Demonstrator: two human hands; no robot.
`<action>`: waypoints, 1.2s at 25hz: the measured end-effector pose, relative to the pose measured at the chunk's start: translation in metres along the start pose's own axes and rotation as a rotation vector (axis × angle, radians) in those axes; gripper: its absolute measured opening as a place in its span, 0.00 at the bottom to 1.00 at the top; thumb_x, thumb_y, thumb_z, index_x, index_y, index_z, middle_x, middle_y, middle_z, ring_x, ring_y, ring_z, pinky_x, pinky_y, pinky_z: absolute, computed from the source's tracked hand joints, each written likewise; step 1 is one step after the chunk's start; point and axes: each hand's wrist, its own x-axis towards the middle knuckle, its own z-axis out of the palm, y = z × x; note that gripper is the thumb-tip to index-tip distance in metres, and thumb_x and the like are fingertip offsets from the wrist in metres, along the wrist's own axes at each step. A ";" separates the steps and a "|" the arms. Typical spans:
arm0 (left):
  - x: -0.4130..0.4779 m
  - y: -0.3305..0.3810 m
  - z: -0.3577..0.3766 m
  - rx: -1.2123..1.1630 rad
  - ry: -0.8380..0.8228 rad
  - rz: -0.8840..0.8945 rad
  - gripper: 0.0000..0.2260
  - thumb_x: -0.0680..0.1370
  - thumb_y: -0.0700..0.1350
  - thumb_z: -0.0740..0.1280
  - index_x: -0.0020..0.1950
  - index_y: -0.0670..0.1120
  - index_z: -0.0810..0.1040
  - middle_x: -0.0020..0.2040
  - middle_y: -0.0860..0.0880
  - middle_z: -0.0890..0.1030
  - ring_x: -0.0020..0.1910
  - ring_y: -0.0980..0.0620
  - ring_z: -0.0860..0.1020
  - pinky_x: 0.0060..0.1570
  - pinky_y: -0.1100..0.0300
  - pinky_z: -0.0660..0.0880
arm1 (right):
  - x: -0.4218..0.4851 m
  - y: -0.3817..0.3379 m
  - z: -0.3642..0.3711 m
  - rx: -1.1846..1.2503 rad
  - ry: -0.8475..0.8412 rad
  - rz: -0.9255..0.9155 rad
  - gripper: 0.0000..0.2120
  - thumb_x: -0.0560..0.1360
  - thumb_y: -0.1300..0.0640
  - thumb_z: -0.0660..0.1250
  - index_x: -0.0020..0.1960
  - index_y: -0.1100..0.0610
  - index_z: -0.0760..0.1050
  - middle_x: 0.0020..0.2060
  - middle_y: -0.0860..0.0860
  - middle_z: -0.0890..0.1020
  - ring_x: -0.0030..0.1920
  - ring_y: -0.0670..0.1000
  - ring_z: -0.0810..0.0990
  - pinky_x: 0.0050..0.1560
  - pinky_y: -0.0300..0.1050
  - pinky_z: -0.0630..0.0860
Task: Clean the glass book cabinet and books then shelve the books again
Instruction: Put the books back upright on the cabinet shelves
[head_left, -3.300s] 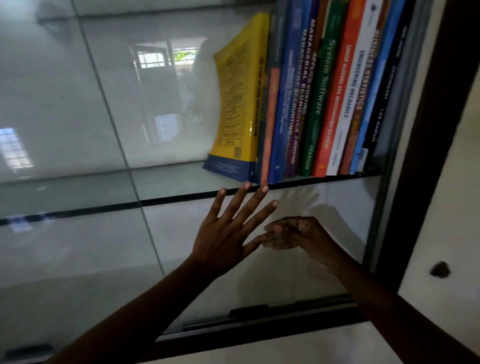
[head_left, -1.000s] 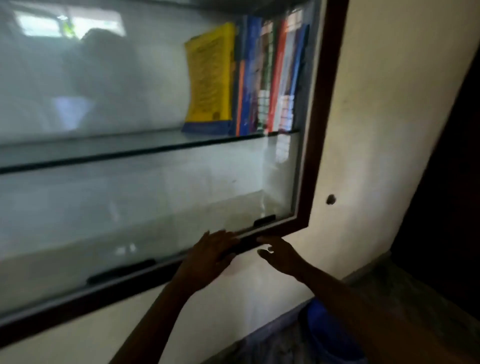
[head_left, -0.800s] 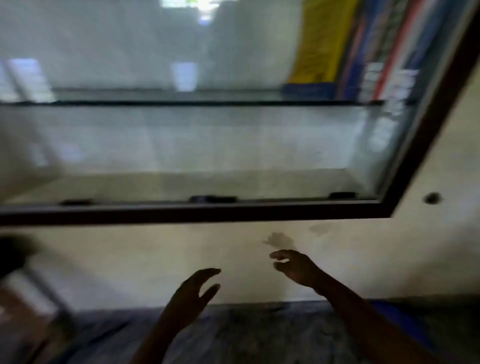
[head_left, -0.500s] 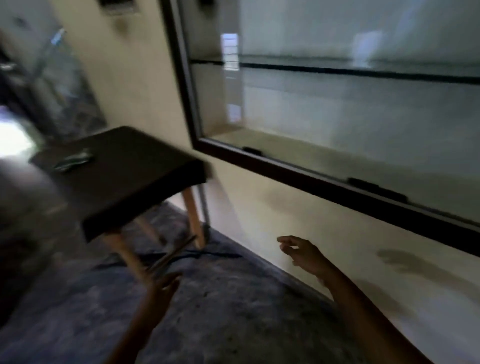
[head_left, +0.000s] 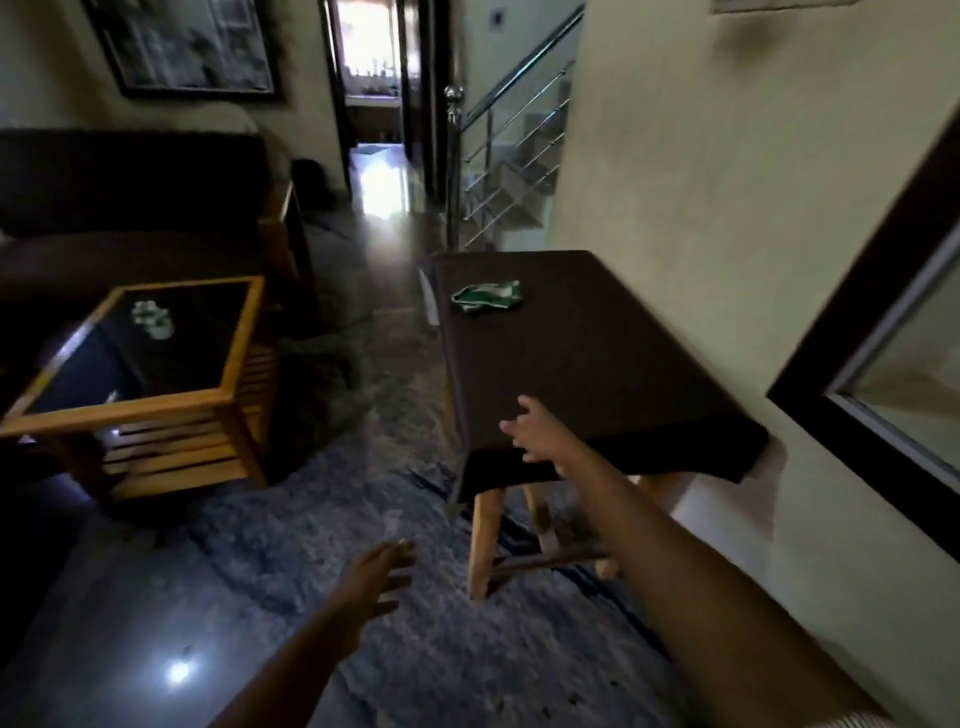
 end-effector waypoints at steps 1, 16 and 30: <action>0.022 0.016 -0.009 -0.015 0.000 -0.002 0.08 0.80 0.49 0.60 0.51 0.48 0.77 0.47 0.48 0.79 0.43 0.52 0.76 0.42 0.60 0.70 | 0.042 -0.025 0.000 -0.160 0.023 -0.047 0.30 0.78 0.55 0.63 0.75 0.57 0.53 0.71 0.58 0.65 0.68 0.58 0.68 0.64 0.51 0.69; 0.392 0.264 -0.057 -0.068 0.139 -0.094 0.07 0.81 0.47 0.60 0.51 0.46 0.76 0.47 0.46 0.77 0.40 0.50 0.74 0.39 0.61 0.68 | 0.501 -0.116 -0.051 -1.012 0.058 -0.193 0.38 0.73 0.48 0.66 0.76 0.49 0.49 0.76 0.54 0.52 0.74 0.60 0.52 0.71 0.56 0.54; 0.380 0.245 -0.173 -0.847 0.210 -0.052 0.29 0.68 0.68 0.63 0.63 0.53 0.73 0.59 0.40 0.78 0.57 0.40 0.77 0.56 0.40 0.70 | 0.447 -0.234 0.218 -0.251 -0.702 -0.442 0.21 0.78 0.48 0.61 0.70 0.51 0.67 0.64 0.53 0.75 0.63 0.55 0.74 0.58 0.43 0.70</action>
